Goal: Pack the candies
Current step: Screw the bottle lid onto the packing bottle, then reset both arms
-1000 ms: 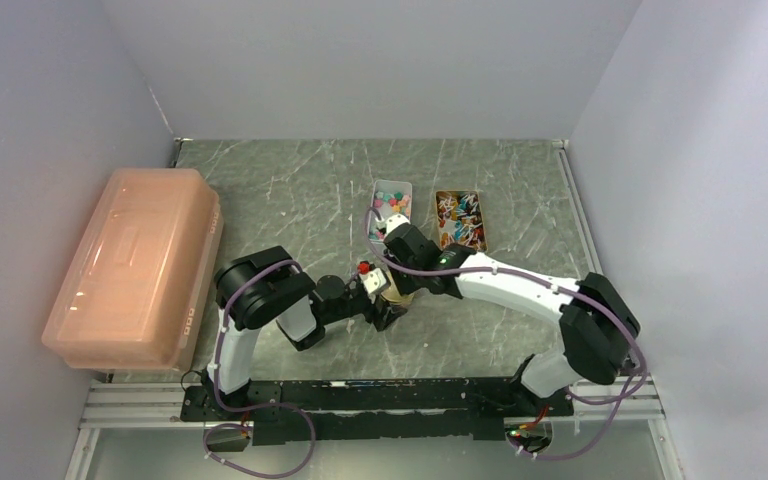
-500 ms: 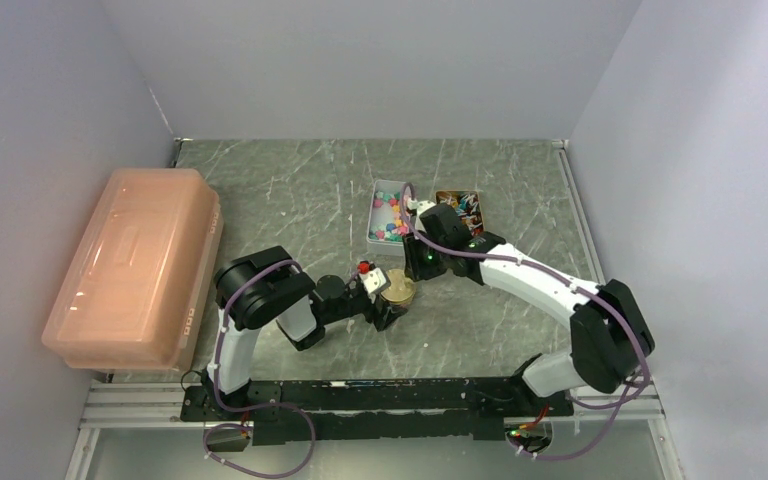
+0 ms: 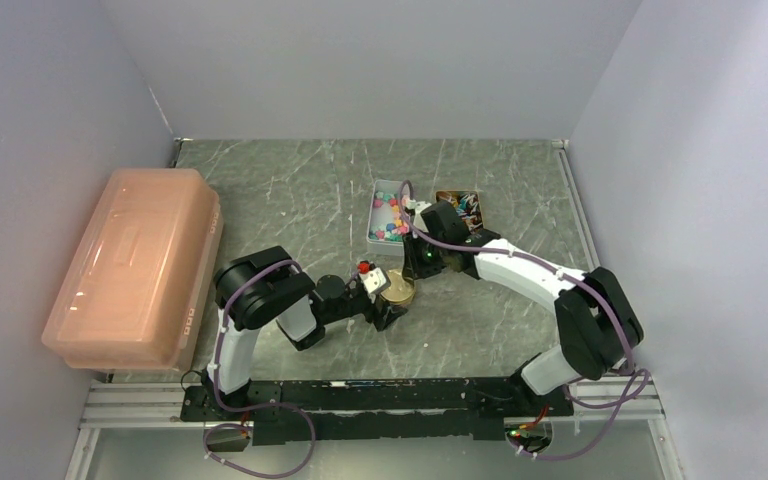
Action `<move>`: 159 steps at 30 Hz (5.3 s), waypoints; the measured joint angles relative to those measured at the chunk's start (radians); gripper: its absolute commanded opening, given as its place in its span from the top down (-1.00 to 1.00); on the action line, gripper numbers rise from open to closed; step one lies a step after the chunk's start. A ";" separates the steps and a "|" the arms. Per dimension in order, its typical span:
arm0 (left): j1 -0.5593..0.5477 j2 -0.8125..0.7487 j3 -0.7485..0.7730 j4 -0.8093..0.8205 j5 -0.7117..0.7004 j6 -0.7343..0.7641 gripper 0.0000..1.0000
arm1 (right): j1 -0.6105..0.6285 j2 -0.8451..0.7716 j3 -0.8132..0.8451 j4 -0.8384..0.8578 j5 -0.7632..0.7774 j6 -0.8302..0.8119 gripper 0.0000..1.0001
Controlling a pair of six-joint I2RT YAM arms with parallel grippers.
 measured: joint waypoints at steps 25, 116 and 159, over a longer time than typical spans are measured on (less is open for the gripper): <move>0.000 -0.033 -0.003 -0.060 0.011 0.033 0.45 | 0.145 -0.220 -0.337 0.376 0.281 0.129 1.00; 0.009 -0.441 0.111 -0.949 -0.122 -0.017 -0.94 | 0.302 -0.542 -0.259 -0.212 0.362 0.200 0.80; 0.077 -1.008 0.761 -2.102 -0.531 -0.291 -0.94 | 0.280 -0.697 0.059 -0.368 0.876 0.175 -0.99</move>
